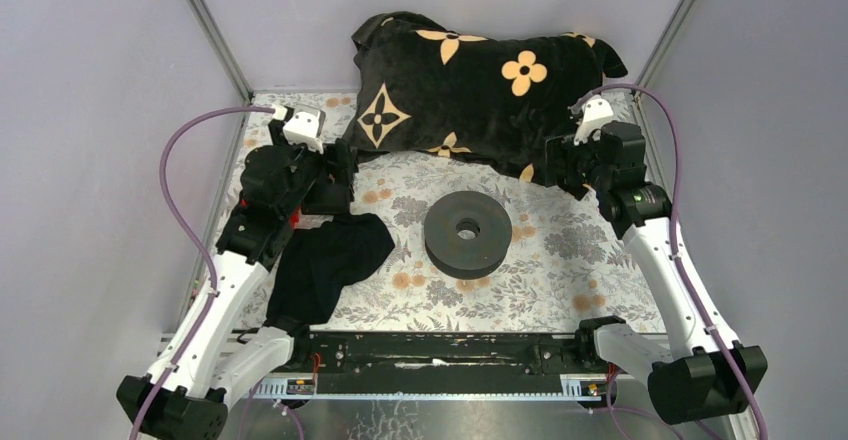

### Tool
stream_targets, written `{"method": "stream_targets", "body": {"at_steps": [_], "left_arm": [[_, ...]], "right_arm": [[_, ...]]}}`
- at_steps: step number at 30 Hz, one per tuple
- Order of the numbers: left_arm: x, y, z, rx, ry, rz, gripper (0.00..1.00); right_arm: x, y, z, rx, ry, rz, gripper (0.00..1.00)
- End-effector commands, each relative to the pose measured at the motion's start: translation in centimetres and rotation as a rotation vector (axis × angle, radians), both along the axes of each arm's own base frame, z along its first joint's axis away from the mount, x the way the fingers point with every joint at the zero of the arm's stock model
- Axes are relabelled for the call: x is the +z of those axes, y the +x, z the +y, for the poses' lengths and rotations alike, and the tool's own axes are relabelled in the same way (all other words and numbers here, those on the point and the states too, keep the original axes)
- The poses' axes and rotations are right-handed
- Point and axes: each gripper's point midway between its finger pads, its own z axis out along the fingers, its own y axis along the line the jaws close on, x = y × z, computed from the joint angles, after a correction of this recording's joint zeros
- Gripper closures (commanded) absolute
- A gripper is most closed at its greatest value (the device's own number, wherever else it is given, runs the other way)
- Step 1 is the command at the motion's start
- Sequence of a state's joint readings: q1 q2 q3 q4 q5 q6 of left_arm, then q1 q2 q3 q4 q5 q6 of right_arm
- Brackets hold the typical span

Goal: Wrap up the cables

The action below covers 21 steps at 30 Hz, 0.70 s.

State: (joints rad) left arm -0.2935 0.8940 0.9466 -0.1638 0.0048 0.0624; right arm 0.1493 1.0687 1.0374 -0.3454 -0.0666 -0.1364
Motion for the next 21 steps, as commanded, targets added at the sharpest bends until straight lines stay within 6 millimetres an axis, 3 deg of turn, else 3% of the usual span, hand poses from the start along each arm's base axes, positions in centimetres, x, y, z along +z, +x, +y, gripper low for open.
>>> {"method": "stream_targets", "body": {"at_steps": [1,5,9,13,17,21], "left_arm": [[-0.1,0.7,0.7,0.048,-0.032,-0.042,0.0],[0.4,1.0,2.1,0.12,-0.029,-0.132,0.0],[1.2,1.4,3.1,0.171,0.009,-0.146,0.0],[2.3,0.7,3.3,0.176,-0.002,-0.145,0.0],[1.8,-0.3,3.2,0.162,-0.035,-0.128,0.0],[0.9,-0.8,2.9,0.143,-0.076,-0.12,0.0]], "right_arm": [[1.2,0.6,-0.4,-0.033,0.01,-0.064,0.01],[0.8,0.7,-0.9,-0.067,0.015,-0.088,0.01],[1.7,0.4,-2.3,-0.138,-0.023,-0.087,0.01],[1.6,0.3,-2.1,-0.124,-0.021,-0.088,0.01],[0.2,-0.2,-2.0,-0.088,-0.047,-0.078,0.01],[0.5,-1.3,-1.7,-0.052,-0.047,-0.12,0.01]]}}
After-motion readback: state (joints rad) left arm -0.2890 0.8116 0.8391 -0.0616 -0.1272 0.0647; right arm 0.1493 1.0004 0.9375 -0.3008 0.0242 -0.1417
